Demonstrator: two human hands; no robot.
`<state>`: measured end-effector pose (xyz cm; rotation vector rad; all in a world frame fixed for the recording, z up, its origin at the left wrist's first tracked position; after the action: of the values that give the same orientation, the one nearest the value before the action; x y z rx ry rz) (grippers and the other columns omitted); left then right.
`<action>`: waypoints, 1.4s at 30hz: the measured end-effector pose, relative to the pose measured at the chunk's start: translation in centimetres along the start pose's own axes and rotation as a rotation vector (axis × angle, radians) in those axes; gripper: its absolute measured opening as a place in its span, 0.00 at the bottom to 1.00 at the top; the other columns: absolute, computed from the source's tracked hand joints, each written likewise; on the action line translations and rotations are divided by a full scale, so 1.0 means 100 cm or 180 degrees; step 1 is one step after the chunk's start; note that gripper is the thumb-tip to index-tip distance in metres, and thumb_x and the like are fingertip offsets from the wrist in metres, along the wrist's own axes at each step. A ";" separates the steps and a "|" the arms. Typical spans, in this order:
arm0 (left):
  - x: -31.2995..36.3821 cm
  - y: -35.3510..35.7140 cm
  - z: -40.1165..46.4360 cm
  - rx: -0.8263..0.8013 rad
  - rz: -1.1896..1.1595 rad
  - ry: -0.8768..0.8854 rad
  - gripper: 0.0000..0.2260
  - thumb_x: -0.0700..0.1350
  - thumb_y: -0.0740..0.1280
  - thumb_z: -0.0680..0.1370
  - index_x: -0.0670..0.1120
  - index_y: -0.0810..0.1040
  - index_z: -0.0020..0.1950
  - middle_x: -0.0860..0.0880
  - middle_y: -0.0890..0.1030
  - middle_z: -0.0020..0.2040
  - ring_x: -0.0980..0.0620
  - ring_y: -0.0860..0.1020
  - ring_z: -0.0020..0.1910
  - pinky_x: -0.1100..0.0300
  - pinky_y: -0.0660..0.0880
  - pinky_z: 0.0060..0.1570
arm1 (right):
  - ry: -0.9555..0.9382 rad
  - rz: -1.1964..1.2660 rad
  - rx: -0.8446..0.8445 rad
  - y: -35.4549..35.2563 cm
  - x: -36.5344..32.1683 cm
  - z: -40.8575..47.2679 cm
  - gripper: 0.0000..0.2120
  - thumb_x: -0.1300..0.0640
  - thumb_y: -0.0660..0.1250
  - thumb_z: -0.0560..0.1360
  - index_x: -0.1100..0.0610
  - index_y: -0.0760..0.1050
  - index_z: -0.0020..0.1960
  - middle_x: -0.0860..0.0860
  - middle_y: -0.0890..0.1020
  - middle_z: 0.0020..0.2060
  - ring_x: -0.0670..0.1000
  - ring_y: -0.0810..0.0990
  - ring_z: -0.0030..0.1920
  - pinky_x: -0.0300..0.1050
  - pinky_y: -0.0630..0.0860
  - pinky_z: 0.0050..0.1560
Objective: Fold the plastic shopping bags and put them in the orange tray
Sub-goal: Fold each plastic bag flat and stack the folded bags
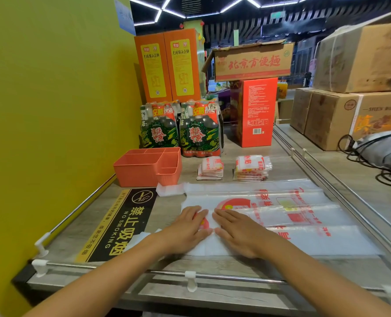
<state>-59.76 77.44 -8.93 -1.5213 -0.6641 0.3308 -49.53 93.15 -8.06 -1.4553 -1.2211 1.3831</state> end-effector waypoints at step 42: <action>0.021 -0.022 0.012 0.1752 -0.2947 -0.0986 0.15 0.37 0.55 0.85 0.50 0.70 0.68 0.47 0.78 0.66 0.48 0.77 0.61 0.56 0.75 0.59 | -0.0097 0.0049 -0.0194 -0.010 -0.002 -0.012 0.32 0.39 0.51 0.84 0.48 0.46 0.83 0.45 0.45 0.82 0.47 0.43 0.81 0.47 0.43 0.78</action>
<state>-59.29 79.56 -6.47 -0.5373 -1.3150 0.0187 -48.49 93.33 -6.91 -1.4931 -1.2839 1.3938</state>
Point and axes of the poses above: each hand's wrist, its own z-axis towards the middle knuckle, its own y-axis out of the palm, x = y × z, the point moved 3 cm from there along z, towards the middle knuckle
